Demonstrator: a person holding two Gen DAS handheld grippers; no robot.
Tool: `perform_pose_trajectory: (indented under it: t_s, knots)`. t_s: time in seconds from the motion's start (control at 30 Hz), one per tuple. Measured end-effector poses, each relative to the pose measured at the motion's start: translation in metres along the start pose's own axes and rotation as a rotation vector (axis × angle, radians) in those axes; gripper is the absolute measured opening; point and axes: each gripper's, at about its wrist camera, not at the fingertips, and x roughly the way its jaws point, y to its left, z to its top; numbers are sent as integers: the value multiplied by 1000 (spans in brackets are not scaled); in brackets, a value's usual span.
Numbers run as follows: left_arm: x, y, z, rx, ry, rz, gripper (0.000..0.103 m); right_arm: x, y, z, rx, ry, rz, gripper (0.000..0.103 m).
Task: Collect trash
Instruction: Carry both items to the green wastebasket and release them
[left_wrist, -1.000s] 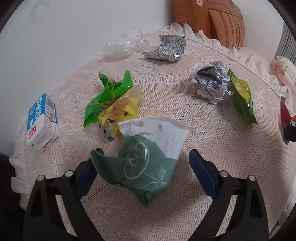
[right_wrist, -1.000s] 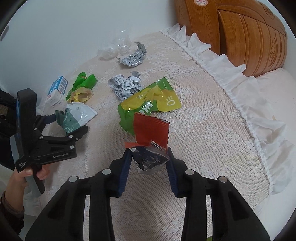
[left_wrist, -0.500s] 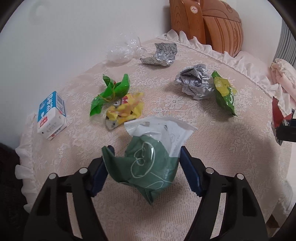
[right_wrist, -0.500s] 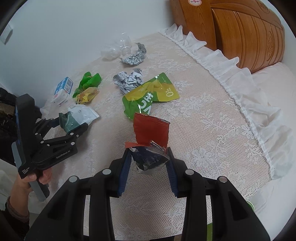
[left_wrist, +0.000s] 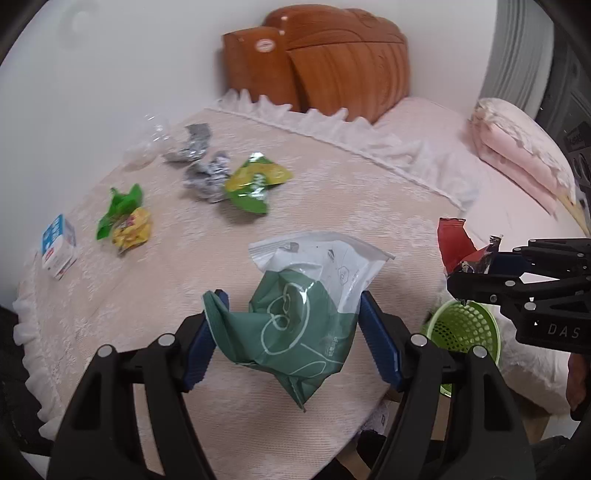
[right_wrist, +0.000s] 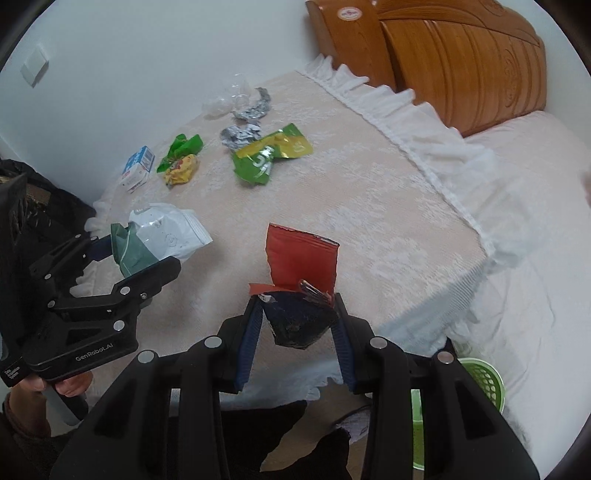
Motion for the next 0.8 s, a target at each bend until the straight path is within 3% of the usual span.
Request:
perform_pose_trajectory:
  t_s: [0.2,0.43,0.63,0.8]
  knots:
    - [3,-93,8,162,4,-115,69,-38,-85,-68,172,2,-129,38]
    - [8,-173,14,238,23,-223,69,-71,-163,-133,346,3,-223,38]
    - [12,-227,12,304,34,-264,69,-85,-201,-157,395,-10,-247,39]
    - [11,-247,11,334,32,-259,69,-73,-218,-164,392,20,-264,39]
